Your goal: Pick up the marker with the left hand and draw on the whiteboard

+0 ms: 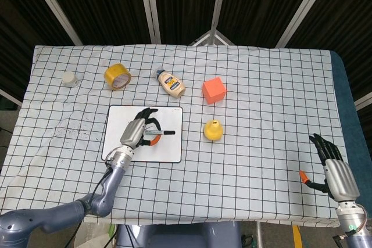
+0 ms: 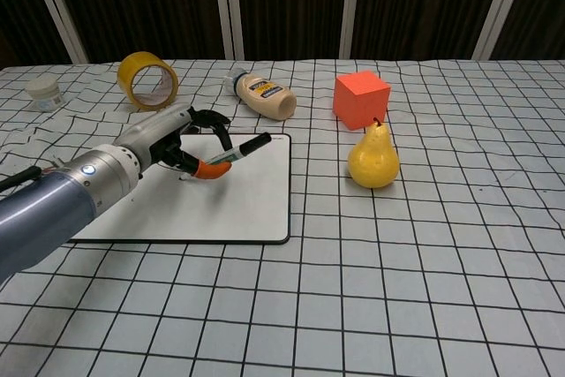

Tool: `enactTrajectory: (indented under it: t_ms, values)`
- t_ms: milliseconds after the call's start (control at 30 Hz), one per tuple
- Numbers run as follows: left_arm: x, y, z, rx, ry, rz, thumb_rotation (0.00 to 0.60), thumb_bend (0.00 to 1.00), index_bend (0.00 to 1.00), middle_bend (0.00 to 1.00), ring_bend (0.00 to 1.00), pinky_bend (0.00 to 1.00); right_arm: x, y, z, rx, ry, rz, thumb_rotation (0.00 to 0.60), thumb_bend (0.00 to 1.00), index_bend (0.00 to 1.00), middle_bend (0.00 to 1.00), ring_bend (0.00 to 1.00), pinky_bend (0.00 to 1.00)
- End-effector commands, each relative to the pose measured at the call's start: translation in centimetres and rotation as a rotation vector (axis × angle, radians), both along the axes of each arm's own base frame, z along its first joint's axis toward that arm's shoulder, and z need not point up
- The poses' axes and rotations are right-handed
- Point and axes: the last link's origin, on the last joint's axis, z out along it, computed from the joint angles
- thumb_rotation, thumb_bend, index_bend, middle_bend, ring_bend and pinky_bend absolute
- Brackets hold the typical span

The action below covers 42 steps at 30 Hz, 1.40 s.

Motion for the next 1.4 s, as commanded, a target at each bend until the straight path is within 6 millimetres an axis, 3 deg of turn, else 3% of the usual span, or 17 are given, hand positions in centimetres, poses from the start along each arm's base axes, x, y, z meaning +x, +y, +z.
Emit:
enactTrajectory:
  t_ms: [33, 233, 367, 533, 733, 933, 1033, 1200, 1400]
  values:
    - [-1.4, -1.3, 0.5, -0.012, 0.007, 0.014, 0.600, 0.54, 0.67, 0.11, 0.00, 0.06, 0.0, 0.0, 0.0, -0.001, 0.001, 0.001, 0.600, 0.32, 0.00, 0.00, 0.00, 0.00]
    - [-2.9, -3.7, 1.6, -0.029, -0.001, 0.026, 0.600, 0.54, 0.67, 0.11, 0.00, 0.05, 0.1, 0.1, -0.1, -0.004, 0.001, 0.001, 0.600, 0.32, 0.00, 0.00, 0.00, 0.00]
    - [-2.7, -4.9, 3.5, -0.003, -0.070, 0.016, 0.600, 0.54, 0.67, 0.11, 0.00, 0.05, 0.2, 0.1, -0.1, -0.004, 0.000, 0.001, 0.600, 0.32, 0.00, 0.00, 0.00, 0.00]
    - [-1.2, -5.2, 7.3, 0.085, -0.173, -0.048, 0.600, 0.54, 0.67, 0.11, 0.00, 0.05, 0.2, 0.2, -0.2, -0.003, 0.004, 0.002, 0.600, 0.32, 0.00, 0.00, 0.00, 0.00]
    - [-0.2, -4.3, 10.8, 0.176, -0.116, -0.129, 0.600, 0.54, 0.67, 0.11, 0.00, 0.05, 0.1, 0.2, -0.2, -0.006, 0.004, -0.002, 0.600, 0.32, 0.00, 0.00, 0.00, 0.00]
    - [-1.5, -2.5, 12.8, 0.257, 0.172, -0.180, 0.600, 0.53, 0.67, 0.11, 0.00, 0.05, 0.1, 0.2, -0.2, -0.004, 0.006, -0.003, 0.600, 0.32, 0.00, 0.00, 0.00, 0.00]
    - [-3.3, -1.5, 13.5, 0.301, 0.447, -0.221, 0.600, 0.53, 0.67, 0.11, 0.00, 0.05, 0.1, 0.2, -0.2, -0.003, 0.008, -0.005, 0.600, 0.32, 0.00, 0.00, 0.00, 0.00]
    - [-6.1, -0.8, 13.7, 0.314, 0.723, -0.211, 0.600, 0.52, 0.66, 0.11, 0.00, 0.04, 0.2, 0.2, -0.3, 0.001, 0.011, -0.005, 0.600, 0.32, 0.00, 0.00, 0.00, 0.00]
    - [-9.0, -0.3, 13.0, 0.279, 0.814, -0.116, 0.600, 0.47, 0.62, 0.10, 0.00, 0.04, 0.2, 0.3, -0.3, -0.003, 0.011, -0.006, 0.600, 0.32, 0.00, 0.00, 0.00, 0.00]
